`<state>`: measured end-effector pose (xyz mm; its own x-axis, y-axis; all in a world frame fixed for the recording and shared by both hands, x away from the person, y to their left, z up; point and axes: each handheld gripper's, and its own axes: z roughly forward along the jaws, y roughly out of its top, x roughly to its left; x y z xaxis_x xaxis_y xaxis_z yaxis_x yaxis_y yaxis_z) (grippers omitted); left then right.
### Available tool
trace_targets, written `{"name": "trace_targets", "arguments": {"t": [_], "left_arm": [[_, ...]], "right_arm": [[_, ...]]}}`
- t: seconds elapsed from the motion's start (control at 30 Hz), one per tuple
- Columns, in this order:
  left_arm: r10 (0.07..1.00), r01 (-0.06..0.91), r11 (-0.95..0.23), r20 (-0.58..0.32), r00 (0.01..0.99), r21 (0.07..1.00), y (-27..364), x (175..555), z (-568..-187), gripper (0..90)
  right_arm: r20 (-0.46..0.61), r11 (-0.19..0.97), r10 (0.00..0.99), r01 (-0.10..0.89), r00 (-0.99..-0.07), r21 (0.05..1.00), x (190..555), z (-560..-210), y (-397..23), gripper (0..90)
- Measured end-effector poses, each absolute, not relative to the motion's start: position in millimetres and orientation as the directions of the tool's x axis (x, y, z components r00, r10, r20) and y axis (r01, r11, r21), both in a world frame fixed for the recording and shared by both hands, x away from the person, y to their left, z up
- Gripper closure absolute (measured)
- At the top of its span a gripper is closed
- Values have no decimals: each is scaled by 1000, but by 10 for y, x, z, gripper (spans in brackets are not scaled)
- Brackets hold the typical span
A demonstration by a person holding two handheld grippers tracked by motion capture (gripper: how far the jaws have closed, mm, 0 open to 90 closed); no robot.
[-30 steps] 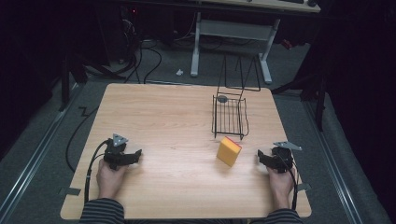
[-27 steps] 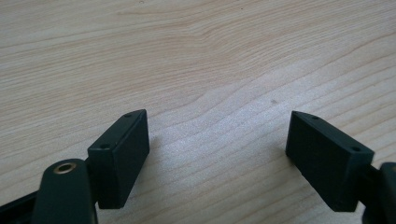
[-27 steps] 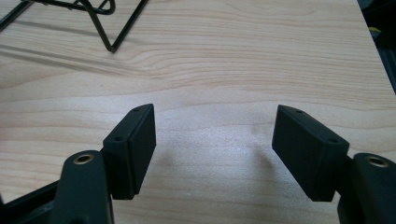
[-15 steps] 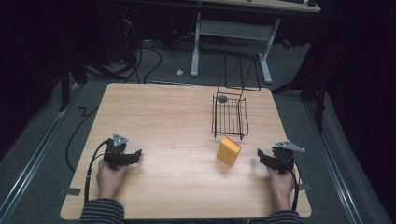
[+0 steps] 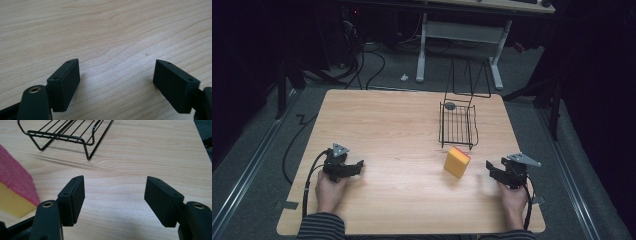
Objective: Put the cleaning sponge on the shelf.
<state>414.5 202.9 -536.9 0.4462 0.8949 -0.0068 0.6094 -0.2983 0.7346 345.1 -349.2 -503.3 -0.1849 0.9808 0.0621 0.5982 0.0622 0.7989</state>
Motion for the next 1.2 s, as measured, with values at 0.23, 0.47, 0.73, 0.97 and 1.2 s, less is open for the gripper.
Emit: {"name": "trace_targets", "arguments": {"t": [0.23, 0.47, 0.73, 0.97, 1.2], "left_arm": [[895, 609, -298, -7, 446, 735, 2029, 4145, -5369, 220], [895, 609, -298, -7, 446, 735, 2029, 4145, -5369, 220], [895, 609, -298, -7, 447, 735, 2029, 4145, -5369, 220], [895, 609, -298, -7, 446, 735, 2029, 4145, -5369, 220], [895, 609, -298, -7, 446, 735, 2029, 4145, -5369, 220]], "right_arm": [[79, 54, 976, 580, -202, 813, 3359, -4986, -3482, 335], [83, 58, 972, 564, -221, 824, 3276, -4980, -3482, 336], [95, 57, 967, 560, -238, 827, 3186, -4997, -3451, 335], [100, 64, 961, 562, -257, 825, 3112, -5005, -3397, 333], [88, 97, 950, 551, -300, 829, 3071, -4994, -3305, 332]]}}
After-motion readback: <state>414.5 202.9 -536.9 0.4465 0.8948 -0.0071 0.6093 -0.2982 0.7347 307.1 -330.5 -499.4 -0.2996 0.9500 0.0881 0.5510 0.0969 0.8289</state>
